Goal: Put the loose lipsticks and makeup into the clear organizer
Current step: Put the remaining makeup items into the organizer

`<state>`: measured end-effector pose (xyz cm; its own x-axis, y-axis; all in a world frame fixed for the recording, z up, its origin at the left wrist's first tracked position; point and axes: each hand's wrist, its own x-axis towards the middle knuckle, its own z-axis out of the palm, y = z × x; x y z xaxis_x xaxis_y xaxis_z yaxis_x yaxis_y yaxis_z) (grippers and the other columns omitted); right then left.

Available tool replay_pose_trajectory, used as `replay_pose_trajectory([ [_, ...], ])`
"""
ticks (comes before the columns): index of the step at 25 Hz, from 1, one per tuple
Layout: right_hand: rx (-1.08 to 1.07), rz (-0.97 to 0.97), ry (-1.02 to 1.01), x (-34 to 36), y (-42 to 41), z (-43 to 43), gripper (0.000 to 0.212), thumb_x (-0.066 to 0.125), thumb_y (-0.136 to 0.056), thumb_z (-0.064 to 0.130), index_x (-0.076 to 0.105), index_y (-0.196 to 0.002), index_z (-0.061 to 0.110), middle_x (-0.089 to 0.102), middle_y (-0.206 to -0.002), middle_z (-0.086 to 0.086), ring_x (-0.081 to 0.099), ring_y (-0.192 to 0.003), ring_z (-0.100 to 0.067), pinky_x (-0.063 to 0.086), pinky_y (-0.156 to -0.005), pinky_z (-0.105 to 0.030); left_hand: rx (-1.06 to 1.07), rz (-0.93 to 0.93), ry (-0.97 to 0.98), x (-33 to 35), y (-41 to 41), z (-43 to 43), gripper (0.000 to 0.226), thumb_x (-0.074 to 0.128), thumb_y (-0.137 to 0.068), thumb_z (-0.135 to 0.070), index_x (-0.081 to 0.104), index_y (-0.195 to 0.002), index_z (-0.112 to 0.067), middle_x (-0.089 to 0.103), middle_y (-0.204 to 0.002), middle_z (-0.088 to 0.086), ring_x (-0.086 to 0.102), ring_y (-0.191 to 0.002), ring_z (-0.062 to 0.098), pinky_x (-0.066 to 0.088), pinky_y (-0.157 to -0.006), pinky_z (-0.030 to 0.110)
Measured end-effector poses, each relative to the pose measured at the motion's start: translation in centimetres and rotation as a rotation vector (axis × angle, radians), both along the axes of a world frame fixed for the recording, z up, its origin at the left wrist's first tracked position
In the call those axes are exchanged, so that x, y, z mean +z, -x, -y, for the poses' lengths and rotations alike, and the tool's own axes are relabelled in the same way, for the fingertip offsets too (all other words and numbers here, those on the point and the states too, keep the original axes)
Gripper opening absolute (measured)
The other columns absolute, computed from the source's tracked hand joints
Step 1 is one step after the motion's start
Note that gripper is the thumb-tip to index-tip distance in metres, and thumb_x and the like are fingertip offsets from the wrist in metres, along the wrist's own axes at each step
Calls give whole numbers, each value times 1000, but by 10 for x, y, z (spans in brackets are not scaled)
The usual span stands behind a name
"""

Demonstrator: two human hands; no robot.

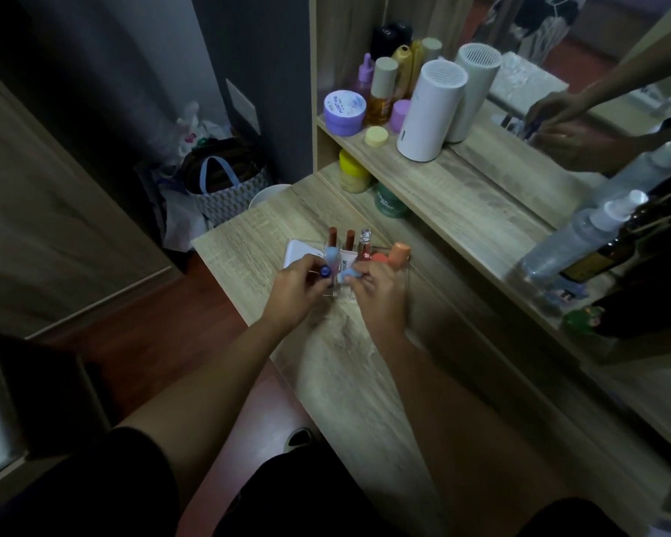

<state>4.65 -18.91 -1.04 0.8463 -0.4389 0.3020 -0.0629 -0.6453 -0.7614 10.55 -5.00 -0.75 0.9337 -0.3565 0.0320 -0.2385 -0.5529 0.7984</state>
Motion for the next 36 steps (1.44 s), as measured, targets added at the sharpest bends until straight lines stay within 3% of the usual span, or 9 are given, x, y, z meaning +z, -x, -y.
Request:
replay_pose_trajectory([
  [4, -4, -6, 23, -10, -4, -8, 15, 71, -74, -2, 69, -87, 2, 72, -84, -14, 55, -82, -6, 31, -83, 3, 21, -16, -45, -3, 0, 4, 20, 69, -80, -13, 63, -99, -10, 73, -93, 9, 67, -83, 18, 50, -77, 24],
  [7, 25, -94, -128, -10, -7, -11, 24, 70, -76, -1, 66, -99, 6, 69, -92, -15, 67, -83, -22, 56, -79, -29, 23, -40, -60, -5, 0, 6, 23, 69, -80, -13, 62, -101, -9, 73, -98, 11, 68, -88, 22, 53, -82, 31],
  [10, 43, -129, -129, -16, -8, -10, 22, 67, -78, 0, 66, -100, 4, 68, -95, -17, 66, -86, -28, 57, -78, -48, 34, -42, -66, -8, -1, 6, 22, 69, -80, -10, 63, -102, -6, 73, -98, 13, 69, -89, 23, 52, -83, 29],
  [19, 63, -224, -294, -19, -6, -9, 32, 67, -83, 8, 58, -113, 12, 67, -109, -14, 65, -98, -24, 56, -84, -48, -23, -25, -83, -14, -4, 1, 26, 68, -80, -9, 61, -105, -6, 71, -100, 15, 68, -89, 24, 55, -84, 32],
  [22, -2, -256, -311, -15, 5, -6, 43, 68, -78, 7, 53, -110, 32, 67, -111, -7, 64, -100, -20, 55, -87, -41, 16, -37, -67, -16, 3, -3, 30, 66, -83, -9, 58, -111, -4, 69, -102, 16, 66, -90, 24, 51, -79, 25],
  [27, 76, -397, -66, -23, 33, 16, 37, 65, -77, 7, 59, -113, 13, 63, -112, -10, 59, -104, -24, 48, -91, -35, 10, 90, -111, -27, 38, -5, 16, 57, -88, -13, 59, -102, -4, 66, -95, 17, 62, -87, 31, 47, -76, 34],
  [29, 76, -461, -68, -24, 46, 29, 37, 60, -75, 3, 61, -111, 11, 64, -111, -11, 59, -104, -26, 50, -93, -39, -128, 95, -176, -40, 54, -5, 21, 54, -91, -16, 60, -107, -4, 66, -104, 18, 59, -98, 33, 43, -85, 34],
  [32, 81, -545, -99, -25, 62, 51, 44, 66, -70, 2, 61, -113, 7, 63, -113, -15, 59, -104, -29, 50, -94, -41, -307, 113, -356, -59, 70, -7, 43, 47, -95, -28, 47, -134, -9, 50, -141, 15, 42, -133, 27, 30, -112, 33],
  [36, 237, -705, 22, -29, 68, 65, 51, 76, -69, 13, 59, -117, 7, 61, -115, -13, 59, -103, -26, 44, -85, -26, -304, 84, -511, -82, 81, -10, 58, 35, -98, -39, 18, -147, -14, 16, -158, 7, 9, -147, 23, 16, -120, 41],
])
